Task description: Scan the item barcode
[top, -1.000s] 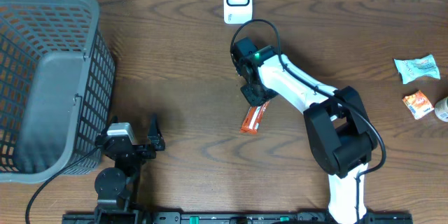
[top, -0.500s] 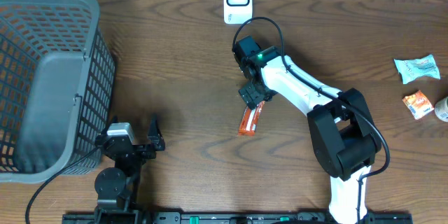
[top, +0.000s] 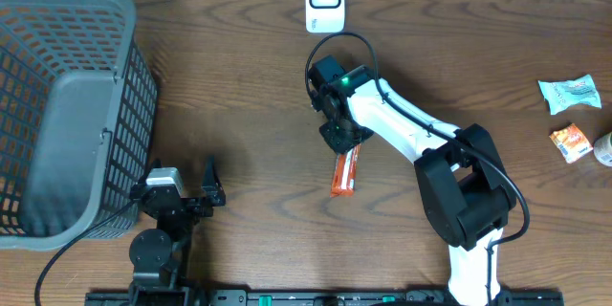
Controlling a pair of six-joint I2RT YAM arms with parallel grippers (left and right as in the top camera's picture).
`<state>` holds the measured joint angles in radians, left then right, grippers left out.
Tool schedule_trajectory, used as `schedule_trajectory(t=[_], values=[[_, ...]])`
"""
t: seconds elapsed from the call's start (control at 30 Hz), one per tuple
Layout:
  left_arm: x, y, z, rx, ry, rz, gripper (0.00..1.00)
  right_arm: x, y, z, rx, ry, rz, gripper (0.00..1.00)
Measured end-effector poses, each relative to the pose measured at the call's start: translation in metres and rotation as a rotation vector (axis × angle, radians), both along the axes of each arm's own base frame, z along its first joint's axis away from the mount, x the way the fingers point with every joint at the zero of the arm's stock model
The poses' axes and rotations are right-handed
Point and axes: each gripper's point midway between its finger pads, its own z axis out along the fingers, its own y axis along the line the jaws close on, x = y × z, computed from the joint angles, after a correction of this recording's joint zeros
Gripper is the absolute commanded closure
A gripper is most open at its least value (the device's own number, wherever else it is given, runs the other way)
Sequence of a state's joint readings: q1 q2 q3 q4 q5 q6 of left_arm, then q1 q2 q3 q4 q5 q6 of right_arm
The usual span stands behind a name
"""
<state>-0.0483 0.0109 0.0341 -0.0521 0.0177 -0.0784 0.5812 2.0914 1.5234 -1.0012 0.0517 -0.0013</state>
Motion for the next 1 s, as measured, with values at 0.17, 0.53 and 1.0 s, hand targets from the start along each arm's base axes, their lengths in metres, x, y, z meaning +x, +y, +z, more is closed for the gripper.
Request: schedule_trajectory(t=[0.17, 0.53, 1.0], values=[[0.000, 0.000, 0.000, 0.000, 0.000, 0.000, 0.02, -0.001, 0.003, 0.000, 0.017, 0.008, 0.000, 0.66], [0.000, 0.000, 0.000, 0.000, 0.000, 0.000, 0.02, 0.007, 0.010, -0.007, 0.063, -0.049, 0.001, 0.71], [0.000, 0.000, 0.000, 0.000, 0.000, 0.000, 0.02, 0.014, 0.009, -0.010, 0.063, -0.112, 0.008, 0.30]])
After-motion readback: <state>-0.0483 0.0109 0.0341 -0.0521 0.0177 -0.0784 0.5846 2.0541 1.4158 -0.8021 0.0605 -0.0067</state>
